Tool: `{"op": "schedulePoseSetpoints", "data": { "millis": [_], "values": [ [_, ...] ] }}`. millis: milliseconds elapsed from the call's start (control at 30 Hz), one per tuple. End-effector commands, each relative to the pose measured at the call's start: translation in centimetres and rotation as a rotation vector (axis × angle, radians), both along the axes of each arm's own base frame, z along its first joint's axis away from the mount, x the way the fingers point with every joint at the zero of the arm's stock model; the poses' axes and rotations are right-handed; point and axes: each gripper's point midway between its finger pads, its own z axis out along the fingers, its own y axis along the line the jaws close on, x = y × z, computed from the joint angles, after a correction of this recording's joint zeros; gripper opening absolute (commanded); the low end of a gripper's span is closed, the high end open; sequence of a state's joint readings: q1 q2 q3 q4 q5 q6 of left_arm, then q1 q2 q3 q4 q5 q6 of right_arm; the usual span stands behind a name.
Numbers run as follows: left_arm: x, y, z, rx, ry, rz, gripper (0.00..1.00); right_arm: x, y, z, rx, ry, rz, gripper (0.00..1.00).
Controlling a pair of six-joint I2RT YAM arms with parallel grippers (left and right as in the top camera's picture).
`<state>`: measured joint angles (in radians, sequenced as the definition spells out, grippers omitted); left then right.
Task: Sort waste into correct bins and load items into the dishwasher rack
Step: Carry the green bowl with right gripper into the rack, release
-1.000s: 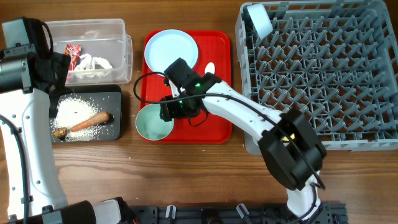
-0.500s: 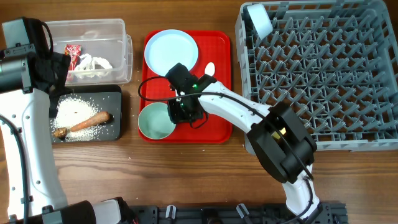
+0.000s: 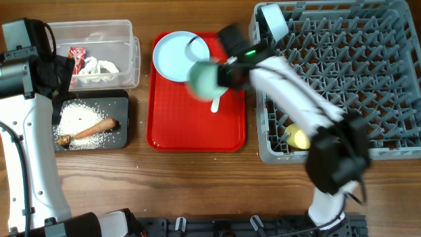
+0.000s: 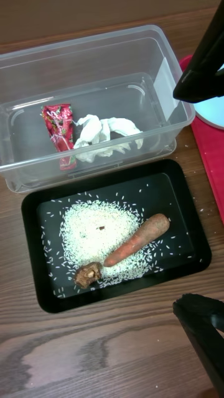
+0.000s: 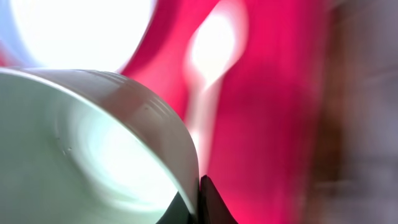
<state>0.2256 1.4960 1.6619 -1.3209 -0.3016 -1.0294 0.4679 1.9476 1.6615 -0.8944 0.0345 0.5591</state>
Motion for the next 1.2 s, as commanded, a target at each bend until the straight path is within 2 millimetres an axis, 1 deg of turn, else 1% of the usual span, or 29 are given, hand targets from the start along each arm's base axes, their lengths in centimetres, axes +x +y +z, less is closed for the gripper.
{"op": "schedulePoseSetpoints", "data": {
  "millis": [0, 33, 67, 100, 133, 200, 267, 333, 400, 467, 500, 600, 667, 733, 800, 900, 1000, 1100, 1167],
  "values": [
    [0.0, 0.1, 0.5, 0.011, -0.011, -0.004, 1.0, 2.9, -11.5, 10.3, -0.283, -0.327, -0.294, 0.04],
    [0.0, 0.1, 0.5, 0.011, -0.011, -0.004, 1.0, 2.8, -13.8, 11.7, -0.343, -0.363, -0.353, 0.04],
    [0.0, 0.1, 0.5, 0.011, -0.011, -0.004, 1.0, 2.4, -16.6, 13.3, -0.446, -0.405, -0.43, 0.04],
    [0.0, 0.1, 0.5, 0.011, -0.011, -0.004, 1.0, 2.0, -18.4, 14.3, -0.54, -0.433, -0.476, 0.04],
    [0.0, 0.1, 0.5, 0.011, -0.011, -0.004, 1.0, 1.8, -19.4, 15.0, -0.614, -0.449, -0.496, 0.04],
    [0.0, 0.1, 0.5, 0.011, -0.011, -0.004, 1.0, 1.7, -20.6, 15.5, -0.772, -0.447, -0.476, 0.04],
    [0.0, 0.1, 0.5, 0.011, -0.011, -0.004, 1.0, 1.9, -21.4, 15.2, -0.914, -0.404, -0.41, 0.04],
    [0.0, 0.1, 0.5, 0.011, -0.011, -0.004, 1.0, 2.2, -21.9, 14.5, -1.065, -0.343, -0.335, 0.04],
    [0.0, 0.1, 0.5, 0.011, -0.011, -0.004, 1.0, 2.9, -21.6, 13.3, -1.157, -0.286, -0.245, 0.04],
    [0.0, 0.1, 0.5, 0.011, -0.011, -0.004, 1.0, 4.3, -20.5, 11.3, -1.231, -0.227, -0.111, 0.04],
    [0.0, 0.1, 0.5, 0.011, -0.011, -0.004, 1.0, 4.9, -20.0, 10.7, -1.251, -0.214, -0.066, 0.04],
    [0.0, 0.1, 0.5, 0.011, -0.011, -0.004, 1.0, 6.5, -18.5, 9.5, -1.301, -0.199, 0.047, 0.04],
    [0.0, 0.1, 0.5, 0.011, -0.011, -0.004, 1.0, 7.1, -17.9, 9.4, -1.329, -0.2, 0.083, 0.04],
    [0.0, 0.1, 0.5, 0.011, -0.011, -0.004, 1.0, 7.0, -18.2, 9.8, -1.379, -0.181, 0.087, 0.04],
    [0.0, 0.1, 0.5, 0.011, -0.011, -0.004, 1.0, 6.5, -18.7, 10.6, -1.441, -0.165, 0.054, 0.04],
    [0.0, 0.1, 0.5, 0.011, -0.011, -0.004, 1.0, 6.3, -18.6, 10.6, -1.453, -0.155, 0.064, 0.04],
    [0.0, 0.1, 0.5, 0.011, -0.011, -0.004, 1.0, 6.1, -18.2, 10.0, -1.455, -0.14, 0.096, 0.04],
    [0.0, 0.1, 0.5, 0.011, -0.011, -0.004, 1.0, 5.8, -18.1, 8.1, -1.445, -0.106, 0.15, 0.04],
    [0.0, 0.1, 0.5, 0.011, -0.011, -0.004, 1.0, 5.4, -18.1, 7.3, -1.449, -0.094, 0.161, 0.04]
  ]
}}
